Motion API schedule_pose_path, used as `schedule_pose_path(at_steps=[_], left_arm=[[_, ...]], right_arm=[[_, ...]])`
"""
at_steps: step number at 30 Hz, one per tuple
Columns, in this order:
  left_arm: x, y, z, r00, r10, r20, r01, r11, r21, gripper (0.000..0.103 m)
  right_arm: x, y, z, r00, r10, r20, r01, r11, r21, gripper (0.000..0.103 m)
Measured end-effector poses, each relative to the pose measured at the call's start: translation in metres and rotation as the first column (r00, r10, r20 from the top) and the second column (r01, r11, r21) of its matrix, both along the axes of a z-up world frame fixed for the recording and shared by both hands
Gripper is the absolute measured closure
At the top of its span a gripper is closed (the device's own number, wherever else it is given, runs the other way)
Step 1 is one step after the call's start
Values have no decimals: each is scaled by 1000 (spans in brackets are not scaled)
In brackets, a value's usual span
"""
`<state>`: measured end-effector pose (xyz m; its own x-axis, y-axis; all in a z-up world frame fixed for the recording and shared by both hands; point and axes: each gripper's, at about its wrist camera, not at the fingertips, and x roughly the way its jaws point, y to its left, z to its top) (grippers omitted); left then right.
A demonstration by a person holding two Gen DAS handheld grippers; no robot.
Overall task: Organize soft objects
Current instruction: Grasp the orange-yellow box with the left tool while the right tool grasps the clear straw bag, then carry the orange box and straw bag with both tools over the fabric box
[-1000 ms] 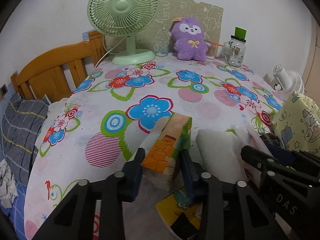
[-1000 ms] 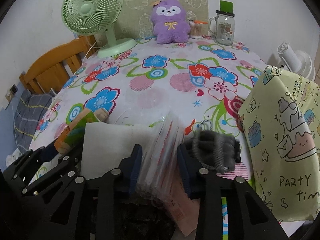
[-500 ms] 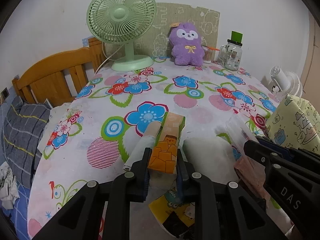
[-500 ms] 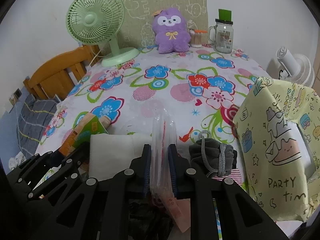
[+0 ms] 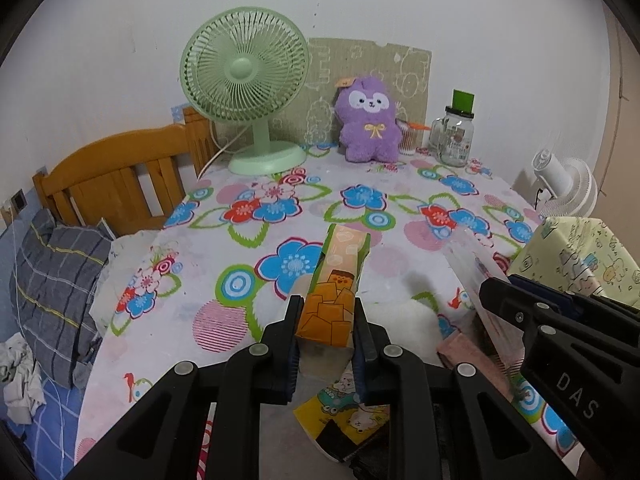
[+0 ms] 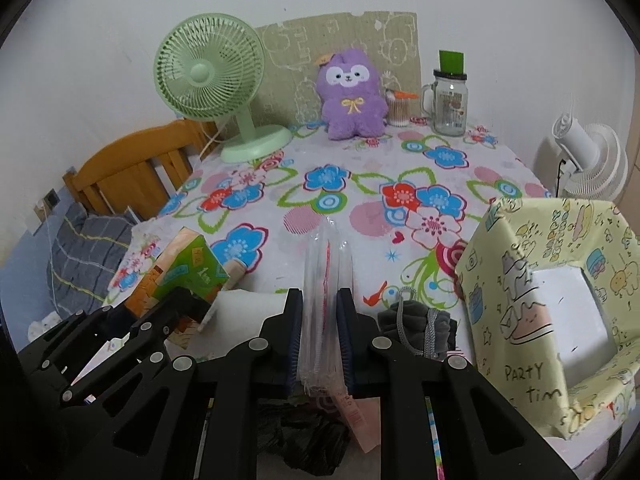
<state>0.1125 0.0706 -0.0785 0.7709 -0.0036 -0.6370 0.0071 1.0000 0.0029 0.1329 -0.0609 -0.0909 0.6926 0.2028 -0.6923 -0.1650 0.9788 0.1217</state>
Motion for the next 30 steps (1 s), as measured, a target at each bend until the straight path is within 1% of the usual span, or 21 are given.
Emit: schedule_pose_path(at_steps=[9,17,30], left_arm=[[-11,-11,20,999,-12,39,12,1000,5,83],[-20,-26,34,998,-27,63,26,1000,7,83],[-30,-60,49,995,-47,83,47,999,7,83]], right_arm=[[-10,-4,23,999,10,42,-10,1000,5,83],[-18,-14,37,998,12,65,-13,1000,7,83],[-29,-45,56,995,7,100,-7,1000,4,83]])
